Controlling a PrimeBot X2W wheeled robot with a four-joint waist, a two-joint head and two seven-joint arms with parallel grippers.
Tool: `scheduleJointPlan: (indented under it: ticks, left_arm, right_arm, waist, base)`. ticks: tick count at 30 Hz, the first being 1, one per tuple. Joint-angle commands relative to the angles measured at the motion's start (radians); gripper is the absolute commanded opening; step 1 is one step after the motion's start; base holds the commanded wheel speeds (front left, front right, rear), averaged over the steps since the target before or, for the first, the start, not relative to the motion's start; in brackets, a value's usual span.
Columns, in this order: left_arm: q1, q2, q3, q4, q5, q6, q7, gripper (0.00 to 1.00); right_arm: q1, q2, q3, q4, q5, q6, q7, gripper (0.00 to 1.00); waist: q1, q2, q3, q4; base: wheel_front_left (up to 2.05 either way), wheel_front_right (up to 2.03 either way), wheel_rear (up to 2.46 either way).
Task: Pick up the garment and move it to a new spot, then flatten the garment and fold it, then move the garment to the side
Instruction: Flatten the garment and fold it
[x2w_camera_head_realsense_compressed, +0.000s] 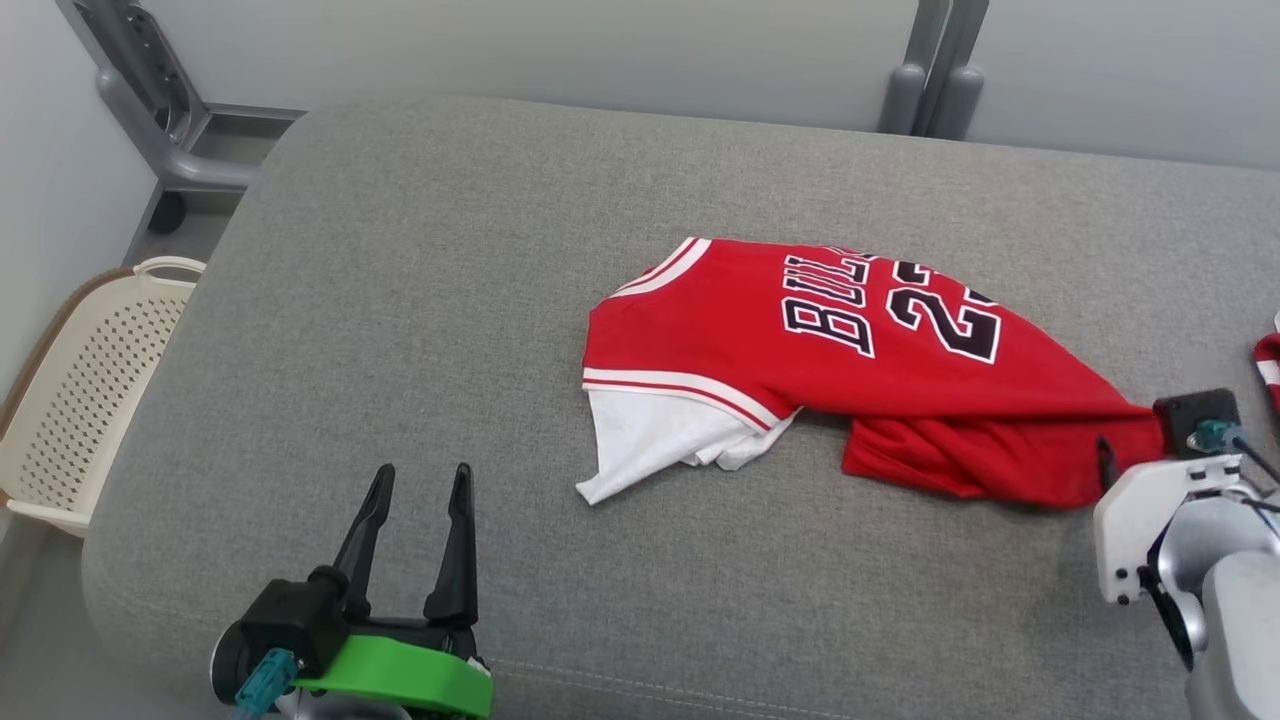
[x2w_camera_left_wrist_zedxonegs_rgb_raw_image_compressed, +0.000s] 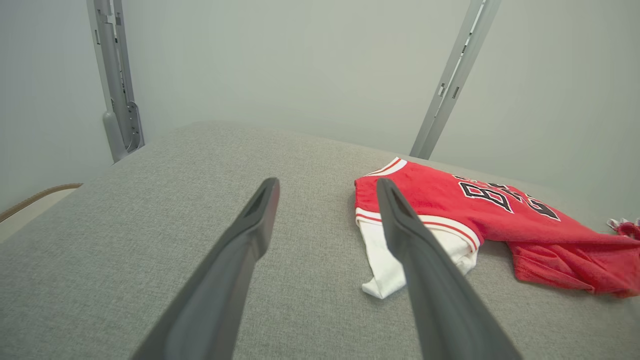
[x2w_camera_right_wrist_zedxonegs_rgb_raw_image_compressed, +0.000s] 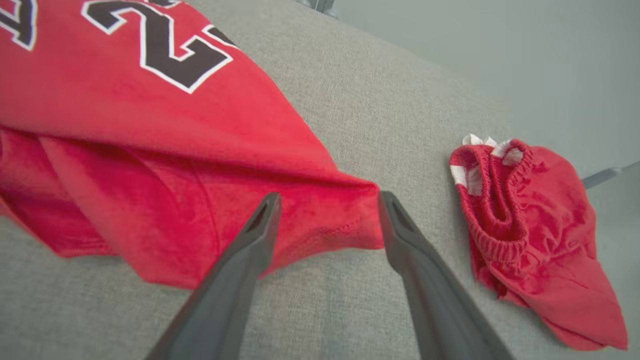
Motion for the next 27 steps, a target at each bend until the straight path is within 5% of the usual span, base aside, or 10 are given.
scheduleJointPlan:
  ticks: [1,11,27]
  left_arm:
    - [0.006,0.0,-0.001,0.002,0.004,-0.003,-0.003,1.0]
    - [0.017,0.0,-0.005,-0.003,0.002,0.0,-0.003,1.0]
    - [-0.01,0.0,-0.01,-0.011,0.003,0.0,-0.003,1.0]
  right_arm:
    - [0.024,-0.001,0.016,0.007,0.027,-0.002,0.02,1.0]
    - [0.128,0.03,0.101,-0.015,0.138,-0.002,0.082,1.0]
    - [0.068,0.086,0.03,0.033,0.01,-0.002,-0.025,1.0]
  waist:
    - [0.0,-0.0001,-0.005,0.004]
    - [0.0,-0.0001,-0.005,0.006]
    - [0.0,-0.0001,0.033,0.004]
  base:
    - [0.0,0.0,0.0]
    - [0.0,0.0,0.0]
    - [0.0,0.0,0.0]
